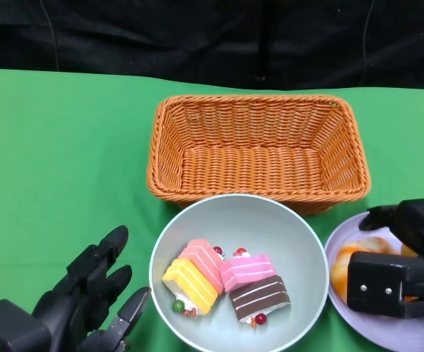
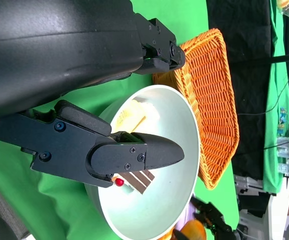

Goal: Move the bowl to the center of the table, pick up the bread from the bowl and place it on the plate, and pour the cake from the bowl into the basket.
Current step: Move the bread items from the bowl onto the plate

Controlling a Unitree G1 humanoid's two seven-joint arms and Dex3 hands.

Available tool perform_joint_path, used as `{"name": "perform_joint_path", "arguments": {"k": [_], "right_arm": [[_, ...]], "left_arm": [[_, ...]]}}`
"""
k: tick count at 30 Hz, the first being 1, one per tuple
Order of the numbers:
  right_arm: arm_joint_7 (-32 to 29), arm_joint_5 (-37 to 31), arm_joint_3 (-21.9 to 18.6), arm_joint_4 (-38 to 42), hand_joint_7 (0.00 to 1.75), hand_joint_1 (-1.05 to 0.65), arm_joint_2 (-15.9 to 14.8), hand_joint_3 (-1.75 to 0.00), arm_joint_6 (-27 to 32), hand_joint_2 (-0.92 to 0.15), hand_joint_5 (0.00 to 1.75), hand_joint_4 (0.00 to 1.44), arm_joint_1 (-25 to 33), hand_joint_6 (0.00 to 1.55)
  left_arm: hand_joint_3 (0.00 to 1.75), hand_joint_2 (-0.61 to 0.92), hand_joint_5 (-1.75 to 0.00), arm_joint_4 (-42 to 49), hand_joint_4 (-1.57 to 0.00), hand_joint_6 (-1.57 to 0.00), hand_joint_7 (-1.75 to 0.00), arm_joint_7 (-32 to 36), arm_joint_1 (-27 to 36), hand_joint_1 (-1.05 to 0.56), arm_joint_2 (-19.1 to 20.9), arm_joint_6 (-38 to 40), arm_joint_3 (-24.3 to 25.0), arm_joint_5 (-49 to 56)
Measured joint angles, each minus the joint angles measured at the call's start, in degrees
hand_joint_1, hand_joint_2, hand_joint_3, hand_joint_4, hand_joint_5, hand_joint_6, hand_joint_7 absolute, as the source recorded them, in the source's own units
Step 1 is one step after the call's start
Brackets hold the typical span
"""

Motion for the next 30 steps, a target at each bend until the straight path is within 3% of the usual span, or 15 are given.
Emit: {"name": "perform_joint_path", "arguments": {"k": [5, 11, 15, 23, 26, 30], "right_arm": [[-4.2, 1.6, 0.0, -1.1, 0.0, -0.64, 0.0, -0.1, -2.1, -0.92, 0.0, 0.21, 1.6, 0.14], [-6.9, 2.7, 0.0, -2.6, 0.0, -0.66, 0.0, -0.12, -2.6, -0.92, 0.0, 0.18, 2.5, 0.12], [-10.4, 2.9, -0.1, -3.5, 0.0, -0.68, 0.2, -0.24, -2.8, -0.92, 0.01, 0.19, 3.3, 0.11], [-16.2, -0.3, -0.4, -12.5, 0.01, -0.73, 4.5, -0.38, 2.5, -0.92, 0.05, 0.26, 7.5, 0.11], [-16.0, -1.1, -0.6, -19.8, 0.02, -0.66, 6.8, -0.35, 5.5, -0.92, 0.07, 0.29, 10.9, 0.14], [-16.2, 0.1, -1.7, -28.2, 0.08, -0.54, 9.2, -0.24, 5.7, -0.92, 0.18, 0.44, 15.7, 0.27]], "left_arm": [[0.44, 0.92, -0.38, 0.0, -0.08, -0.2, 0.0, 0.0, 0.1, -0.64, 0.0, 0.0, 0.0, 0.0], [0.45, 0.92, -0.38, 0.0, -0.07, -0.2, 0.0, 0.0, 0.1, -0.63, 0.0, 0.0, 0.0, 0.0], [0.44, 0.92, -0.39, 0.0, -0.07, -0.2, 0.0, 0.0, 0.1, -0.64, 0.0, 0.0, 0.0, 0.0], [0.44, 0.92, -0.39, 0.0, -0.07, -0.2, 0.0, 0.0, 0.3, -0.65, 0.0, 0.0, 0.0, 0.1], [0.44, 0.92, -0.4, 0.1, -0.09, -0.2, 0.0, 0.0, 0.8, -0.63, 0.3, -1.6, -0.2, 2.5], [0.47, 0.92, -0.42, 1.4, -0.14, -0.2, 0.0, 0.2, 0.7, -0.63, 2.1, -7.5, -0.9, 8.5]]}}
